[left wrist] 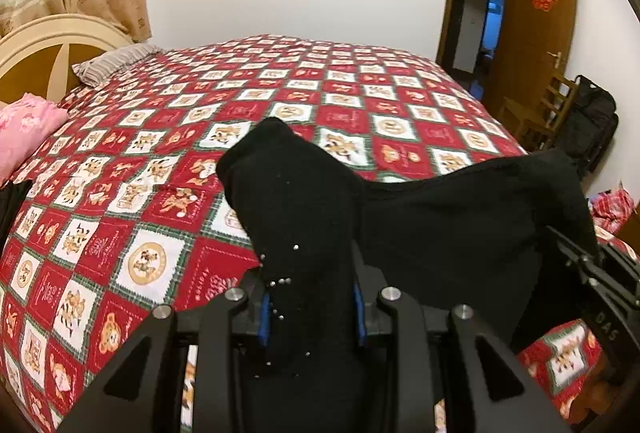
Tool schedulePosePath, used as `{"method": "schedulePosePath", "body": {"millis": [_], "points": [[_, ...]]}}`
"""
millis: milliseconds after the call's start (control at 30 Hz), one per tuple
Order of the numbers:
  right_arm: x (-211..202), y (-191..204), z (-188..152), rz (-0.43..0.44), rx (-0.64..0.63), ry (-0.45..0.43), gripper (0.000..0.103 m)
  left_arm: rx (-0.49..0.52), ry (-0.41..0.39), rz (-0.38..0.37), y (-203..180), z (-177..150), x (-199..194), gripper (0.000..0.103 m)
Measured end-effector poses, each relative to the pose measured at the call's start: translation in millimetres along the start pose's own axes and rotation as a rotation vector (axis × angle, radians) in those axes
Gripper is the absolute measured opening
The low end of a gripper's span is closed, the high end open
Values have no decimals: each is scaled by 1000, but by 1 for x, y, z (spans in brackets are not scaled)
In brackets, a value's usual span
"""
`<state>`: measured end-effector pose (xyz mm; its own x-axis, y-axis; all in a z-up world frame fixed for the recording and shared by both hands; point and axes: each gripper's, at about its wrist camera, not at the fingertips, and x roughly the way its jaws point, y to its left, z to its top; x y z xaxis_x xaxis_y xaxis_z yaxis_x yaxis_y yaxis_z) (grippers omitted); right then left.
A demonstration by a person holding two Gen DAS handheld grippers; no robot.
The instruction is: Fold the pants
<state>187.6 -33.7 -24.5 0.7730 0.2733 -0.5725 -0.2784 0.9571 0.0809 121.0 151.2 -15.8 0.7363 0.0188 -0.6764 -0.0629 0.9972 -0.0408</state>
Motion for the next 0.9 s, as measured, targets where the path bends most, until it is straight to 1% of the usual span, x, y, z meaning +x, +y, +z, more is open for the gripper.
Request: {"method": "schedulePosePath", "body": {"millis": [200, 333, 567, 700, 833, 900], "points": [[47, 6, 7, 2, -32, 48, 26, -14, 22, 53, 9, 6, 30, 31], [70, 7, 7, 1, -37, 80, 26, -26, 48, 66, 13, 6, 45, 31], [79, 5, 7, 0, -30, 82, 26, -32, 61, 65, 15, 7, 54, 31], [86, 7, 4, -15, -49, 95, 26, -16, 74, 80, 14, 6, 58, 31], [94, 4, 0, -9, -56, 114, 26, -16, 89, 79, 17, 3, 66, 31], [98, 2, -2, -9, -57, 127, 26, -16, 99, 73, 19, 1, 70, 33]]}}
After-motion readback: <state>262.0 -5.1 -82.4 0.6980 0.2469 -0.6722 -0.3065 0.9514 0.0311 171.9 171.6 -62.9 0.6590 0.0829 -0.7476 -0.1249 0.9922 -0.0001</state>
